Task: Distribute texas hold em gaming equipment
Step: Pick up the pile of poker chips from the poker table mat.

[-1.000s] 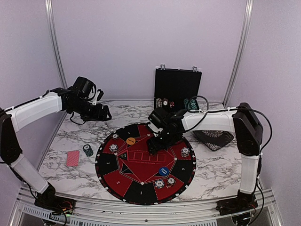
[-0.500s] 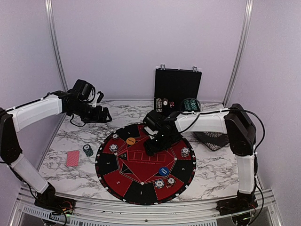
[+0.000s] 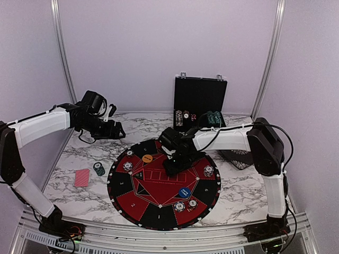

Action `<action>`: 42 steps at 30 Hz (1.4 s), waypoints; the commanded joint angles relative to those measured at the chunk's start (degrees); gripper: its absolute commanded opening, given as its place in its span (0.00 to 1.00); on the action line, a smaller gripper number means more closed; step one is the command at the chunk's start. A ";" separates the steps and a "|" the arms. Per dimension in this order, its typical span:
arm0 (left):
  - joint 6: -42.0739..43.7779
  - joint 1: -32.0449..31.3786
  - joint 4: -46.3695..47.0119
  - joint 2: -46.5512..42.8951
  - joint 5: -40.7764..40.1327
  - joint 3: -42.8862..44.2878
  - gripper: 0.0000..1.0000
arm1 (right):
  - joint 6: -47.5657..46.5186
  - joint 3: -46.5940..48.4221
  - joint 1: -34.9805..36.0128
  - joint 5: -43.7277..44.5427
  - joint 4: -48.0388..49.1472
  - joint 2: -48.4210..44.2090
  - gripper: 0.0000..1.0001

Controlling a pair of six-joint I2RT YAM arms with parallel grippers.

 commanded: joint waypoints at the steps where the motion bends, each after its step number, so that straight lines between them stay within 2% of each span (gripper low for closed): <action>1: 0.90 0.48 0.75 -0.36 0.84 -0.69 0.83 | 0.32 2.29 0.45 1.48 -1.50 1.48 0.49; 18: 0.75 0.53 0.74 -0.46 1.08 -1.02 0.81 | 0.74 3.22 1.73 4.26 -3.71 0.96 0.20; 42: 0.75 0.52 0.81 0.40 1.13 -0.89 0.81 | 1.18 -1.66 -0.21 7.00 -3.40 -6.16 0.11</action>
